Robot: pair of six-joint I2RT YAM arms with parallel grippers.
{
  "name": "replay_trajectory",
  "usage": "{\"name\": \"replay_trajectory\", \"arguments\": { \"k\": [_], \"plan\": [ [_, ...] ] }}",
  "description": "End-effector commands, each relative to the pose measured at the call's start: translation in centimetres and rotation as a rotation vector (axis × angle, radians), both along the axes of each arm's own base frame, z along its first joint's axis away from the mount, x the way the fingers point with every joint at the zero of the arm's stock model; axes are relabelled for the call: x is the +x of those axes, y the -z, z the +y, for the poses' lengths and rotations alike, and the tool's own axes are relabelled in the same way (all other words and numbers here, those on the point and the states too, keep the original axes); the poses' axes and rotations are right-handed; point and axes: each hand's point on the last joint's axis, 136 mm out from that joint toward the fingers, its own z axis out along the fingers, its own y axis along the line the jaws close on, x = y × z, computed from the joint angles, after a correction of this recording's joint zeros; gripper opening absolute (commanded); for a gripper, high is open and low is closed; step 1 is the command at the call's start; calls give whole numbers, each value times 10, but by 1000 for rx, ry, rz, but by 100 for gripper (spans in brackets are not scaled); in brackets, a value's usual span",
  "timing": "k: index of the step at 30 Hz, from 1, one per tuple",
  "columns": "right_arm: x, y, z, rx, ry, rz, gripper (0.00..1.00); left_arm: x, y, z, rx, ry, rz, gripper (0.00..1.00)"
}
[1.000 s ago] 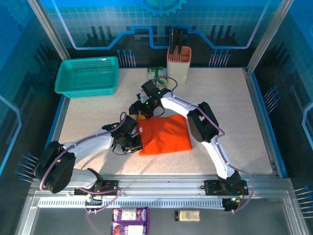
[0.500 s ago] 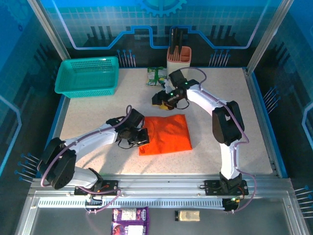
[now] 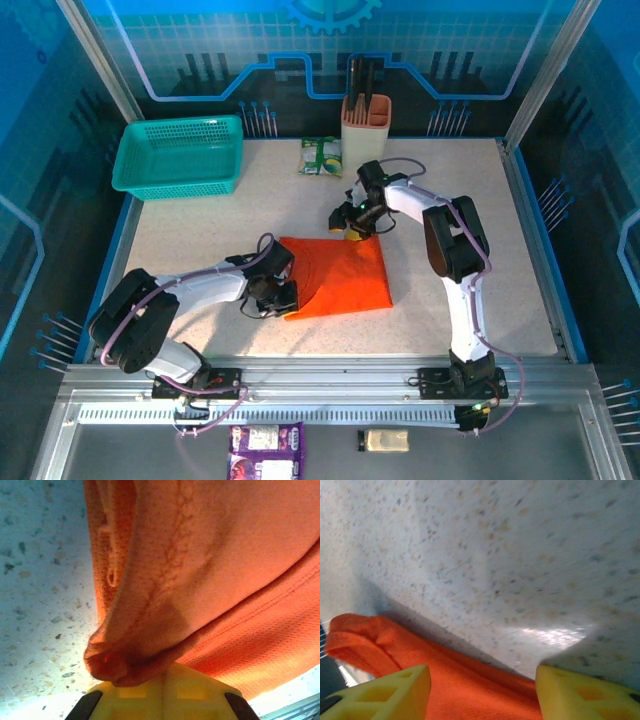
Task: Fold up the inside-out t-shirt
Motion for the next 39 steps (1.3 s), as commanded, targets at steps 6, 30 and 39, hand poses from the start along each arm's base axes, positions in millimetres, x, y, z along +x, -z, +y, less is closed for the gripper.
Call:
{"name": "replay_trajectory", "arguments": {
  "k": [6, 30, 39],
  "plan": [
    [3, -57, -14, -26, -1, -105, 60, 24, -60, -5, -23, 14, -118, 2],
    [-62, -17, -62, -54, 38, 15, 60, 183, -13, 52, 118, -93, -138, 1],
    [-63, -16, -73, -59, 70, 15, 59, 190, -6, 56, 105, -95, -138, 0]
  ]
}}
